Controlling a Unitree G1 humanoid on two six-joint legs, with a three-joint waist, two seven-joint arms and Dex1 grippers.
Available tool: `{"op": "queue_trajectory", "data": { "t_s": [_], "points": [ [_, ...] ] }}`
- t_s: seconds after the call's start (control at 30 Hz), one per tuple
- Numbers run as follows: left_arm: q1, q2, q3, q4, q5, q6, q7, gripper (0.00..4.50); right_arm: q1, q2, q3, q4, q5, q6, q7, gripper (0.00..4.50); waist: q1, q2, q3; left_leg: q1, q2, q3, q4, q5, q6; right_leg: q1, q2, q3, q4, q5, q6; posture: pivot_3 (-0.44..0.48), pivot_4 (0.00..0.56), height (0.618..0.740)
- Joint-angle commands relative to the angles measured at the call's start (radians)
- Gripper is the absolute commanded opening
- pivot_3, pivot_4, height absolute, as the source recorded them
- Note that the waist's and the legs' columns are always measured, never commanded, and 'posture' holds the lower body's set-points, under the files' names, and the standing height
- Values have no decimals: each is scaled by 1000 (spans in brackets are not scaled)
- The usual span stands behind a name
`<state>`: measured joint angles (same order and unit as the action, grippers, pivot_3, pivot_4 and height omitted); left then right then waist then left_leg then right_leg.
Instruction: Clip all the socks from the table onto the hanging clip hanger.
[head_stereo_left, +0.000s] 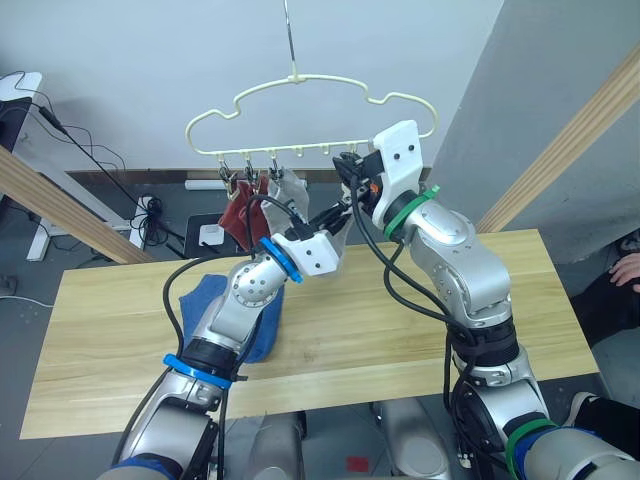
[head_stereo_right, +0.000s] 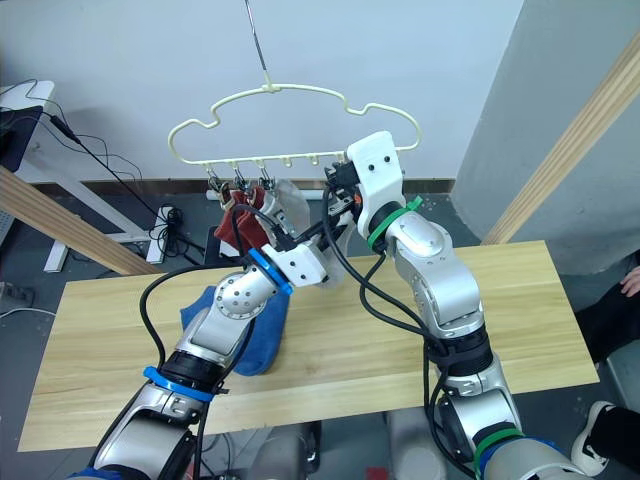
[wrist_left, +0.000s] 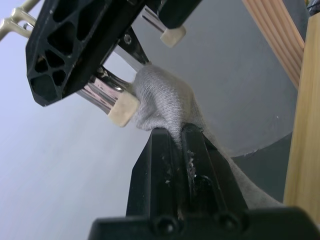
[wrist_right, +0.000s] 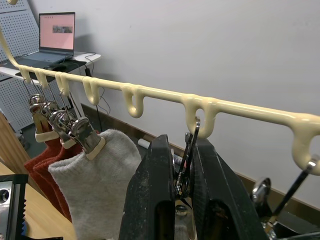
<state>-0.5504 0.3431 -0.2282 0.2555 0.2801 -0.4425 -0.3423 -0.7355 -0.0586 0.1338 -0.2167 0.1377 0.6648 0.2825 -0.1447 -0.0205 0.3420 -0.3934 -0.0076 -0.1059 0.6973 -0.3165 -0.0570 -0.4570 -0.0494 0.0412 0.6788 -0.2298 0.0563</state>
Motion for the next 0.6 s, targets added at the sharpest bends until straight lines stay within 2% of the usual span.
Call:
{"op": "queue_trajectory", "data": {
  "t_s": [0.03, 0.3, 0.47, 0.57, 0.6],
  "points": [
    [-18, -12, 16, -9, -22, -17, 11, 0, 1, 2, 1, -46, 12, -7, 2, 95, 0, 0, 0, 0, 0, 0, 0, 0, 0, 0, 0, 0, 0, 0, 0, -196, 319, 740],
    [-35, -16, 22, 10, -22, -21, 17, 0, 7, 6, 1, -51, 20, 9, -1, 95, 0, 0, 0, 0, 0, 0, 0, 0, 0, 0, 0, 0, 0, 0, 0, -194, 318, 740],
    [-37, -18, 23, 12, -25, -22, 17, 0, 11, 12, -12, -62, 28, 15, -10, 1875, 0, 0, 0, 0, 0, 0, 0, 0, 0, 0, 0, 0, 0, 0, 0, -193, 317, 740],
    [-41, -20, 24, 14, -28, -22, 18, 0, 12, 6, -16, -72, 32, 29, -8, 2720, 0, 0, 0, 0, 0, 0, 0, 0, 0, 0, 0, 0, 0, 0, 0, -193, 318, 740],
    [-42, -20, 25, 14, -29, -22, 18, 0, 15, 2, -17, -79, 35, 35, -5, 2720, 0, 0, 0, 0, 0, 0, 0, 0, 0, 0, 0, 0, 0, 0, 0, -193, 318, 740]
  ]
}}
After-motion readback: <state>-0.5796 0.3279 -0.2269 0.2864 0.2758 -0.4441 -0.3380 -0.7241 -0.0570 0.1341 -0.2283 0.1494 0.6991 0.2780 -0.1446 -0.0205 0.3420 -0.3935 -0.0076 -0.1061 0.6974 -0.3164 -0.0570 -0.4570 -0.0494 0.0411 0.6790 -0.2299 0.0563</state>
